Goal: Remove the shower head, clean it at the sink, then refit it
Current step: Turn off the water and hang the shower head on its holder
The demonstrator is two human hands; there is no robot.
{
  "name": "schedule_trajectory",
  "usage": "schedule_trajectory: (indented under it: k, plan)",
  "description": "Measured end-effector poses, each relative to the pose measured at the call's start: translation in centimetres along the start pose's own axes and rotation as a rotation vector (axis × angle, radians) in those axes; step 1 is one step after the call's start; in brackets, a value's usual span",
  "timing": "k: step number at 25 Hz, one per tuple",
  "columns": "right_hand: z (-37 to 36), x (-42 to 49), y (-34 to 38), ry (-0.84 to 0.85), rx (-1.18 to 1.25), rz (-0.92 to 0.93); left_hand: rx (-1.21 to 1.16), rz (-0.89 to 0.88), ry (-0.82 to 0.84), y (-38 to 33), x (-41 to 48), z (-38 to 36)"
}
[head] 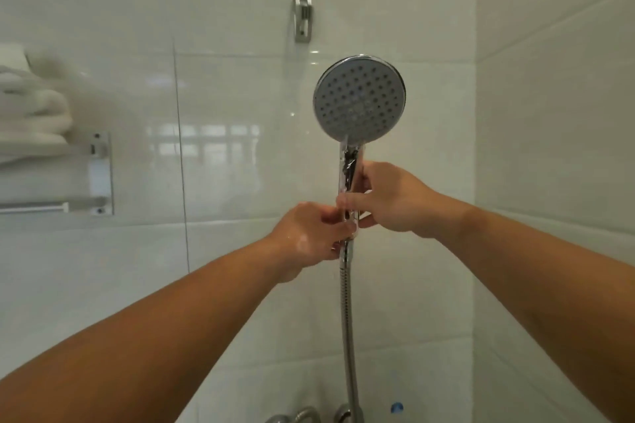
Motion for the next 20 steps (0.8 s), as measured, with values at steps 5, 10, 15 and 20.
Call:
schedule_trajectory:
  k: [5, 10, 15, 20]
  plan:
    - [4.9, 4.7, 7.3, -0.083, 0.020, 0.119, 0.102, -0.180, -0.125, -8.7, 3.9, 5.6]
    - [8.6, 9.2, 13.1, -0.209, 0.022, 0.200, 0.171, -0.316, -0.260, -15.6, 7.2, 10.3]
    - [13.4, 13.5, 19.9, -0.361, -0.031, 0.309, 0.267, -0.409, -0.352, -23.8, 10.9, 14.3]
    - [16.7, 17.4, 23.7, -0.468, -0.061, 0.377, 0.464, -0.515, -0.450, -29.0, 14.9, 17.5]
Point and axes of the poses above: each hand's wrist, its own x-axis towards the middle knuckle, its own z-axis out of the back of the hand, y = z × x, the point moved 9 cm from there along x, towards the middle knuckle, and after that the axes turned 5 degrees about -z, right-handed, at the moved point
